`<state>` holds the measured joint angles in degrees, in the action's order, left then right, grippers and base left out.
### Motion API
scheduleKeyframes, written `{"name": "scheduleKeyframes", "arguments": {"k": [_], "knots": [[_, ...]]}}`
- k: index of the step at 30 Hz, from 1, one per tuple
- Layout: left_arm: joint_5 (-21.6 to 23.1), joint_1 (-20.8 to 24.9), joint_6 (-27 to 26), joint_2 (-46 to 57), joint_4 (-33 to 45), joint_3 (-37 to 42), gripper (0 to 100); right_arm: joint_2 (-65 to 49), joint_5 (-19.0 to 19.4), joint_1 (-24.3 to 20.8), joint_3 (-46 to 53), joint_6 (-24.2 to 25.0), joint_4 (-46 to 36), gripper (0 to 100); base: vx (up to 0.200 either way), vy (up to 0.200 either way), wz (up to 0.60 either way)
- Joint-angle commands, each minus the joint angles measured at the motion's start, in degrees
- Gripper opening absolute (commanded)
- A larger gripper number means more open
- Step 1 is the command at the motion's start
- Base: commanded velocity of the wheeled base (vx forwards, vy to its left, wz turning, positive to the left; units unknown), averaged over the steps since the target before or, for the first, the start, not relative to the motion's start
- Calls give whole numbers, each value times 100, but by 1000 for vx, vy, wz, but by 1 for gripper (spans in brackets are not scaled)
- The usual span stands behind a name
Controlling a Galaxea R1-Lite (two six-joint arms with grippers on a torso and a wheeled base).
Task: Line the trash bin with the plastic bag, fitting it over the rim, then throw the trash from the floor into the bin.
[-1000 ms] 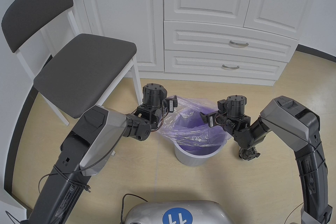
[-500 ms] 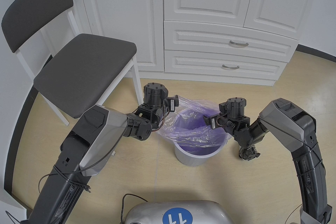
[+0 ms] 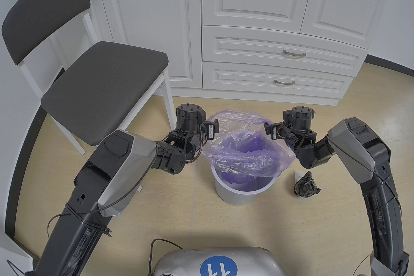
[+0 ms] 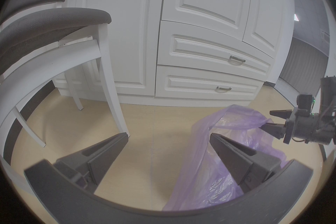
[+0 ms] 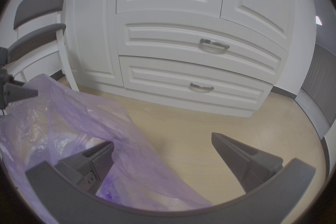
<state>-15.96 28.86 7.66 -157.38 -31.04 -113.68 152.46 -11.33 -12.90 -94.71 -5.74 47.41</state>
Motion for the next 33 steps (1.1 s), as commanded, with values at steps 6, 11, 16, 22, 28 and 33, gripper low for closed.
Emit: {"name": "scheduleKeyframes", "arguments": {"k": [6,11,16,22,28,33], "knots": [[-4,-82,-27,-197,19,-23,100,856,-19,-213,-1041,434,32,100,0,0,0],[-4,-117,-1,-65,1,179,100,1076,-36,-310,-1296,627,-4,100,0,0,0],[14,32,-1,674,-183,1155,100,241,-54,-310,-338,627,-4,100,0,0,0],[84,314,-71,1755,-1212,3062,100,-1209,16,-231,1156,592,-21,100,0,0,0],[93,507,-177,2669,-2205,4477,100,-2088,271,-73,2079,565,-30,100,0,0,0],[23,656,-203,3187,-2574,5286,100,-2449,447,77,2686,557,-30,100,0,0,0]]}}
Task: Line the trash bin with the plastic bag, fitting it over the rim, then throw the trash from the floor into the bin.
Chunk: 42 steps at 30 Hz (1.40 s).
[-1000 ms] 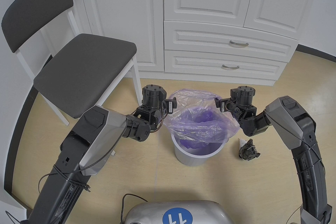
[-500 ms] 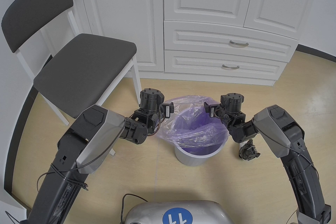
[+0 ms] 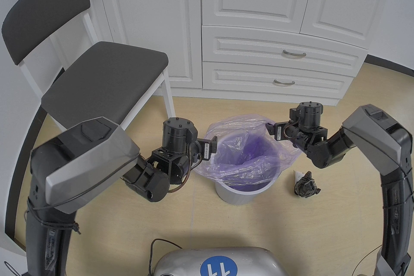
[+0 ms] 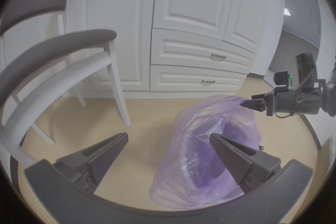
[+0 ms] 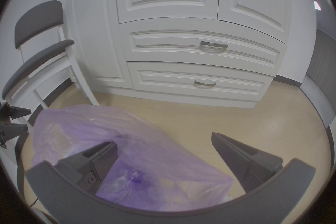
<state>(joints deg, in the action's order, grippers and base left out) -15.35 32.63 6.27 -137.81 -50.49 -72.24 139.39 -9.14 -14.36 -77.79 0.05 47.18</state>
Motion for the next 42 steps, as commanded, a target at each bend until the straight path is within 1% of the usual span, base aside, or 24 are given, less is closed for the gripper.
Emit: {"name": "scheduleKeyframes", "arguments": {"k": [1,3,6,8,12,14,15,18,21,23,27,28,31,32,34,35,36,38,39,42], "knots": [[-38,279,-64,1275,-743,1212,100,-1168,273,250,1055,-49,-7,100,0,0,0],[-65,296,-64,1336,-980,1335,100,-1142,378,258,1099,-128,-7,100,0,0,0],[-56,358,-73,1336,-1288,1582,100,-922,405,170,1108,-154,2,100,0,0,0],[-56,384,-73,1310,-1314,1652,100,-781,396,144,1082,-172,28,100,0,0,0],[-47,375,-55,1222,-1349,1634,100,-861,422,126,1213,-216,11,100,0,0,0],[-38,366,-55,1204,-1358,1626,100,-878,440,126,1249,-242,11,100,200,0,0],[-30,349,-73,1108,-1314,1573,100,-922,677,153,1530,-497,37,100,200,0,0],[-30,358,-73,1002,-1367,1555,100,-913,906,162,1714,-734,90,100,200,0,0],[-30,358,-82,897,-1411,1538,100,-887,914,109,1811,-778,90,100,200,0,0],[-30,358,-73,862,-1411,1538,100,-869,923,56,1864,-796,90,100,0,0,0],[-3,375,-82,756,-1411,1546,100,-738,923,-251,2075,-1139,99,100,0,0,0],[-3,375,-82,756,-1411,1546,100,-738,923,-251,2075,-1139,99,100,0,0,0],[5,384,-99,633,-1419,1529,100,-755,993,-445,2084,-1464,28,100,0,0,0],[5,393,-99,615,-1419,1538,100,-781,1108,-480,2101,-1561,2,100,0,0,0],[-3,393,-161,607,-1419,1590,100,-825,1556,-498,2101,-1903,-174,100,0,0,0],[-3,393,-161,607,-1419,1590,100,-825,1556,-498,2101,-1903,-174,100,0,0,0],[-38,393,-205,607,-1419,1643,100,-887,1960,-462,1978,-2123,-666,100,0,0,0],[-56,393,-222,659,-1455,1819,100,-957,2347,-418,1750,-2316,-1299,100,0,0,0],[-56,393,-222,686,-1499,1933,100,-931,2505,-374,1618,-2457,-1545,100,0,0,0],[-65,393,-231,800,-1736,2452,100,-746,2742,-155,1292,-2844,-1861,100,0,0,0]]}}
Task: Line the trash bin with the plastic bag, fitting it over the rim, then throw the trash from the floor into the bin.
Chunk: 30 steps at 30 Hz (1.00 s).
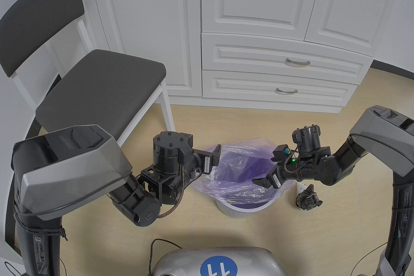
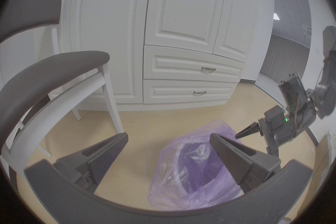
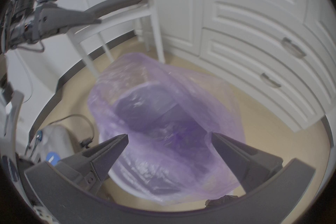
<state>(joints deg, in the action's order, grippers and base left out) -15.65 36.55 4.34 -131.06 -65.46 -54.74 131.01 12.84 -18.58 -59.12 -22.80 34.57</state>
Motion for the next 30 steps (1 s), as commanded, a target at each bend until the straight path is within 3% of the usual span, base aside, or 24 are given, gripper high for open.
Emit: {"name": "scheduleKeyframes", "arguments": {"k": [1,6,15,30], "knots": [[-34,-7,-38,160,-335,868,100,144,588,320,-627,-638,-618,100,0,0,0],[-43,-60,-56,142,-757,1246,100,328,711,381,-697,-735,-610,100,0,0,0],[-43,-157,-47,133,-810,1334,100,-23,896,258,-231,-928,-610,100,0,0,0],[-43,-174,-56,72,-1091,1360,100,-49,905,118,24,-1183,-548,100,0,0,0]]}}
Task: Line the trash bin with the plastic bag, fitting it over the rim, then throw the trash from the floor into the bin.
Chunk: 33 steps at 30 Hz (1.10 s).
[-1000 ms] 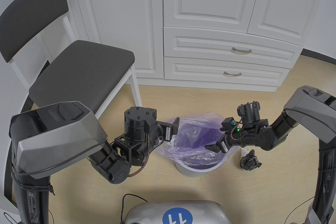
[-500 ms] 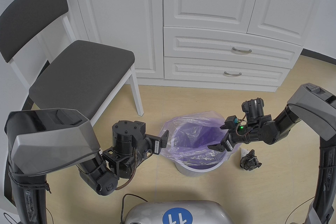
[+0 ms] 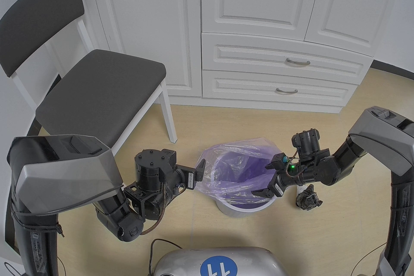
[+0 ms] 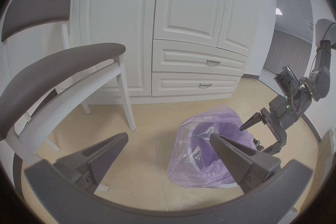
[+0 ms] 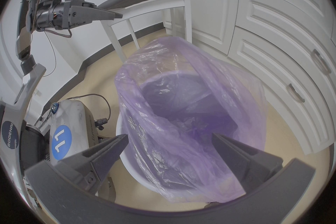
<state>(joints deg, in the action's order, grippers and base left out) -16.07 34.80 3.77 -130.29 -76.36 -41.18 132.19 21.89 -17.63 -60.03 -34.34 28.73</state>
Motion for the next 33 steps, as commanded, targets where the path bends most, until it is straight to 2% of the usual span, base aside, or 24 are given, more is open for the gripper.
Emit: {"name": "scheduleKeyframes", "arguments": {"k": [1,16,25,26,33], "knots": [[-2,0,1,-5,-2,5,100,-291,-1,23,175,-55,27,100,0,0,0],[-2,35,-8,-5,-89,22,100,122,-10,58,70,-222,-43,100,0,0,0],[-2,26,-104,-49,-177,31,100,351,-1,110,-273,-196,-386,100,0,0,0],[-2,26,-104,-49,-177,31,100,342,8,110,-264,-196,-377,0,0,0,0],[-2,18,-104,-22,-177,31,100,-168,17,5,228,-231,-342,0,0,0,0]]}}
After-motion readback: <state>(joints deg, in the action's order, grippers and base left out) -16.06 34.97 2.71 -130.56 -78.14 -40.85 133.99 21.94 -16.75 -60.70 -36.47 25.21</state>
